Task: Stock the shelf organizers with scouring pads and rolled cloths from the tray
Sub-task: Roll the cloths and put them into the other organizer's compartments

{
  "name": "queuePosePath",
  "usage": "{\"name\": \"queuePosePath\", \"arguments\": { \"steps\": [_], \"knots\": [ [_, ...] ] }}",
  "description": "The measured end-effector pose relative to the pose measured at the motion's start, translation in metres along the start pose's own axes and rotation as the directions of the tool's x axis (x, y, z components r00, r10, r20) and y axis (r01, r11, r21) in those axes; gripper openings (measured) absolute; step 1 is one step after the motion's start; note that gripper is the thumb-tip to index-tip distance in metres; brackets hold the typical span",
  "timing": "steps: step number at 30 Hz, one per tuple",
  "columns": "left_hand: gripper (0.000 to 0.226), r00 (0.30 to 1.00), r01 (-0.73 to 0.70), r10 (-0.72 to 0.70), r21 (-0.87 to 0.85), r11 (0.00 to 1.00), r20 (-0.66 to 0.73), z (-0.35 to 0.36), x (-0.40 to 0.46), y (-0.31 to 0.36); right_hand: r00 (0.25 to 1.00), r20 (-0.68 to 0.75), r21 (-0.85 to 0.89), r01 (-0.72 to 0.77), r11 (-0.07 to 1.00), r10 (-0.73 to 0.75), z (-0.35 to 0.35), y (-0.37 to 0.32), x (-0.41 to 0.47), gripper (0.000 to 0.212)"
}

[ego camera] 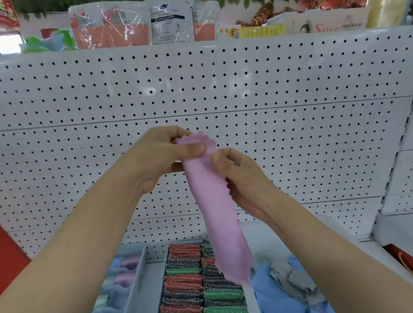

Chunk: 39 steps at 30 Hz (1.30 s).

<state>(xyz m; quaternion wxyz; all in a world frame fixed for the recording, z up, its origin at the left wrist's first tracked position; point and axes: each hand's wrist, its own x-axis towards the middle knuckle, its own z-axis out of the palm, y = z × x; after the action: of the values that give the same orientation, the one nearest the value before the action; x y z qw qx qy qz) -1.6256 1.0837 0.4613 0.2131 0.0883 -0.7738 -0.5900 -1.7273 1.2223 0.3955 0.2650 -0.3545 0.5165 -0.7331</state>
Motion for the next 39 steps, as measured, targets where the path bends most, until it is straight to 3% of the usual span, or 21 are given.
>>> {"name": "queuePosePath", "arguments": {
  "steps": [4,11,15,19,23,25,29,31,32,35,37,39],
  "knots": [
    [0.013,0.997,-0.040,0.028,-0.175,0.984,-0.068,-0.012,0.003,0.007,0.998,0.017,-0.085,-0.063,0.994,0.065,-0.005,0.034,-0.016,0.054],
    [0.016,0.990,-0.092,0.054,-0.313,0.945,-0.130,-0.036,0.008,0.017,0.997,0.038,-0.164,0.080,0.983,-0.074,-0.010,0.063,-0.028,0.029],
    [0.027,0.988,-0.120,0.066,-0.415,0.902,-0.141,-0.044,0.007,0.019,0.996,0.075,-0.202,0.064,0.977,-0.050,-0.007,0.069,-0.031,0.025],
    [0.021,0.983,-0.136,0.060,-0.476,0.869,-0.171,-0.048,0.007,0.017,0.996,0.066,-0.282,0.080,0.956,-0.064,-0.008,0.078,-0.031,0.015],
    [0.025,0.974,-0.138,0.012,-0.547,0.826,-0.228,-0.053,0.009,0.015,0.997,0.060,-0.338,0.063,0.939,-0.046,-0.005,0.082,-0.031,0.024],
    [0.036,0.966,-0.126,-0.030,-0.574,0.809,-0.256,-0.052,0.010,0.014,0.997,0.054,-0.354,0.074,0.932,-0.058,-0.002,0.083,-0.030,0.016],
    [0.035,0.945,-0.127,-0.086,-0.596,0.793,-0.316,-0.051,0.012,0.013,0.992,0.061,-0.461,0.124,0.879,-0.108,0.001,0.091,-0.031,0.021],
    [0.038,0.941,-0.124,-0.099,-0.603,0.788,-0.322,-0.052,0.013,0.012,0.990,0.059,-0.478,0.141,0.867,-0.128,0.001,0.092,-0.031,0.013],
    [0.039,0.943,-0.119,-0.103,-0.608,0.785,-0.317,-0.053,0.013,0.012,0.992,0.062,-0.425,0.129,0.896,-0.113,0.001,0.092,-0.032,0.009],
    [0.036,0.949,-0.093,-0.110,-0.600,0.794,-0.294,-0.051,0.012,0.009,1.000,-0.016,-0.298,0.002,0.955,-0.007,0.000,0.098,-0.034,0.038],
    [0.032,0.960,-0.036,-0.118,-0.531,0.846,-0.253,-0.046,0.009,0.005,0.998,-0.031,-0.371,-0.069,0.926,0.061,-0.002,0.108,-0.037,0.037],
    [0.030,0.973,0.053,-0.143,-0.429,0.902,-0.179,-0.037,0.007,-0.004,0.981,0.022,-0.551,-0.147,0.821,0.190,-0.009,0.117,-0.039,0.037]
  ]
}}
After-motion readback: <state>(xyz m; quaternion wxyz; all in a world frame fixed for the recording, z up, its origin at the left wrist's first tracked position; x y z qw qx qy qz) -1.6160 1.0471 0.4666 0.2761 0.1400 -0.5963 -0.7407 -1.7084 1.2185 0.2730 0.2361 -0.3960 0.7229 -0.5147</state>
